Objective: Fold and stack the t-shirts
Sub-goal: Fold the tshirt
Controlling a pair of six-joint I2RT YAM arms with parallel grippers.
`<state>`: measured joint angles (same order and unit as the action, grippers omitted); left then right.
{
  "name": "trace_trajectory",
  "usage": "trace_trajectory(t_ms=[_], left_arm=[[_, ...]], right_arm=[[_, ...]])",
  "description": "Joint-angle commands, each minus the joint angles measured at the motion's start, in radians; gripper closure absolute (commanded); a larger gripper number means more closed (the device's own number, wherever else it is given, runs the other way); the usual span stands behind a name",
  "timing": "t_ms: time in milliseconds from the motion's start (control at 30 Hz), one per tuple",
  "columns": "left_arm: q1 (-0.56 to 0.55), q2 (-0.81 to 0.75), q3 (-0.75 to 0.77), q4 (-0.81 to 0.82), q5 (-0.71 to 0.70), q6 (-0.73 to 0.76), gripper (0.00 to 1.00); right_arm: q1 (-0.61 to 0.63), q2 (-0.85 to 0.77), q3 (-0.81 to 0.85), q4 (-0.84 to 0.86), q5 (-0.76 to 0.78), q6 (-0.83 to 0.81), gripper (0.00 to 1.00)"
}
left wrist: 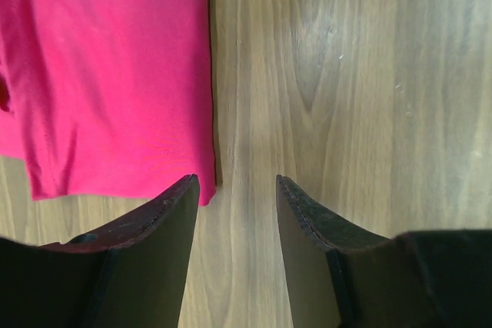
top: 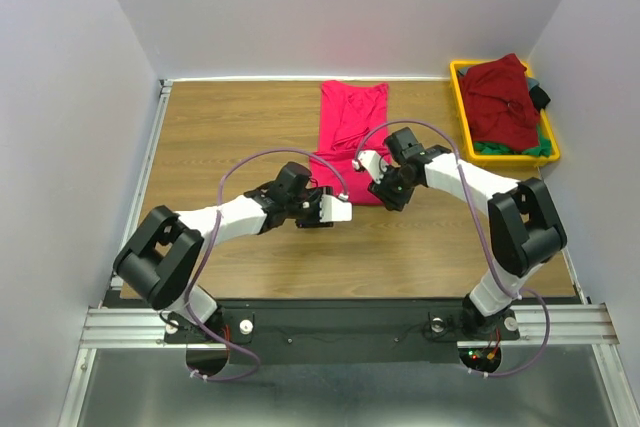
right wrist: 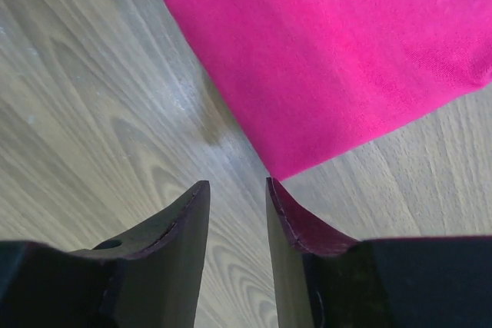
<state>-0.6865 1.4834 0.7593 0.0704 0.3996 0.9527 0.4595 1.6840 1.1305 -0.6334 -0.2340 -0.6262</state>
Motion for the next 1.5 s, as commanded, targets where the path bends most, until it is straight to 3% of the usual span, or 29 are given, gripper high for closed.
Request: trace_trajectory(t_ms=[0, 467, 567, 633, 667, 700, 767, 800, 1067, 1200, 1467], left_arm=[[-0.008, 0.031, 0.000, 0.118, -0.084, 0.046, 0.44], [-0.007, 0.202, 0.069, 0.170, -0.148, 0.127, 0.44], [-0.007, 0.238, 0.090, 0.172, -0.160, 0.126, 0.50], [-0.007, 0.256, 0.106, 0.170, -0.182, 0.121, 0.64], [-0.007, 0.256, 0.107, 0.166, -0.185, 0.121, 0.79], [-0.008, 0.250, 0.109, 0.152, -0.180, 0.120, 0.86], [-0.007, 0.209, 0.103, 0.123, -0.160, 0.130, 1.00], [-0.008, 0.189, 0.097, 0.083, -0.134, 0.130, 1.00], [-0.024, -0.075, 0.091, -0.271, 0.065, 0.070, 1.00], [-0.064, -0.215, 0.063, -0.397, 0.137, 0.118, 1.00], [-0.169, -0.428, 0.132, -0.702, 0.330, 0.167, 1.00]], right_arm=[[0.001, 0.006, -0.008, 0.093, 0.028, -0.007, 0.59], [0.004, 0.097, -0.037, 0.132, 0.050, -0.023, 0.59], [0.007, 0.112, -0.055, 0.155, 0.070, -0.023, 0.62], [0.007, 0.115, -0.064, 0.167, 0.084, -0.021, 0.72], [0.007, 0.111, -0.064, 0.169, 0.096, -0.017, 0.77], [0.007, 0.103, -0.066, 0.167, 0.102, -0.010, 0.87], [0.007, 0.079, -0.074, 0.159, 0.104, -0.006, 0.94], [0.007, 0.042, -0.072, 0.150, 0.099, -0.004, 0.99], [0.013, -0.168, -0.034, -0.208, -0.070, -0.065, 0.99], [0.024, -0.277, -0.046, -0.371, -0.160, -0.151, 0.99], [0.139, -0.443, 0.017, -0.627, -0.268, -0.158, 0.99]])
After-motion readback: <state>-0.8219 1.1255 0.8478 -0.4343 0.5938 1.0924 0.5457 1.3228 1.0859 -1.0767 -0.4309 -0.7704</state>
